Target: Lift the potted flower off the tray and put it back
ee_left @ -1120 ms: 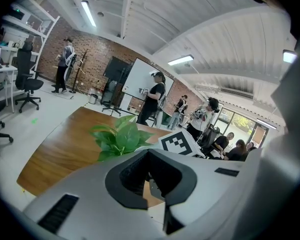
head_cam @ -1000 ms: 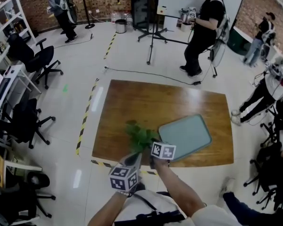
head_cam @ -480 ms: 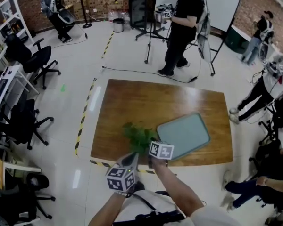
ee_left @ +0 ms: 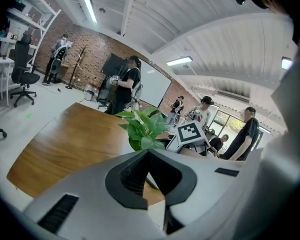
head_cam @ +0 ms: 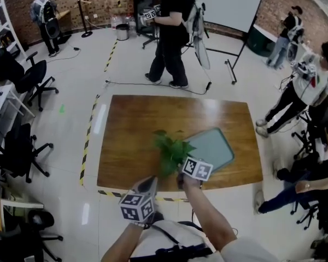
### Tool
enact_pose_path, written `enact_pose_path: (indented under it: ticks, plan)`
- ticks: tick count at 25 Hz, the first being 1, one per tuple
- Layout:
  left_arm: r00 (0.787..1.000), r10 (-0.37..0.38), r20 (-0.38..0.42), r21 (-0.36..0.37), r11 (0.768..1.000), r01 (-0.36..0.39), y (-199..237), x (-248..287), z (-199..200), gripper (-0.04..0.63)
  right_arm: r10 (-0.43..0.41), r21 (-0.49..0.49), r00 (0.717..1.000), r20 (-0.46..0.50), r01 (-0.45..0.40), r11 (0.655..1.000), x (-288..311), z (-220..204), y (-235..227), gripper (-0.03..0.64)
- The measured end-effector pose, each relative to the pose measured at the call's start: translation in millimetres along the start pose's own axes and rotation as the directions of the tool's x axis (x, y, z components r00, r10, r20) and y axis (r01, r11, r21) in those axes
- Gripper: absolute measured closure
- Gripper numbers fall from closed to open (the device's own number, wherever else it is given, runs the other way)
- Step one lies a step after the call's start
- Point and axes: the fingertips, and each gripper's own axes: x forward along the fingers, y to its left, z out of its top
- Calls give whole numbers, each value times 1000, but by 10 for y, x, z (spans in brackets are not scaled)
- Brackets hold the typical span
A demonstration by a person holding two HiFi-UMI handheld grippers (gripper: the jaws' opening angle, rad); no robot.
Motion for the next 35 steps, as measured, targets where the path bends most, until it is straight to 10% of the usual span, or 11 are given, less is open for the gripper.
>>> enact_pose_path:
  ticks: [14,35]
  plan:
    - [996,-68,-54,18,997,69,-301,267,-77,598,-209,93,977,33,205,974,-470,160,-1233,571]
    - [994,-85,-75,16,996,86,-451,345,-170,598,-192,136,972,134,173,975,-883,372,-1321,531]
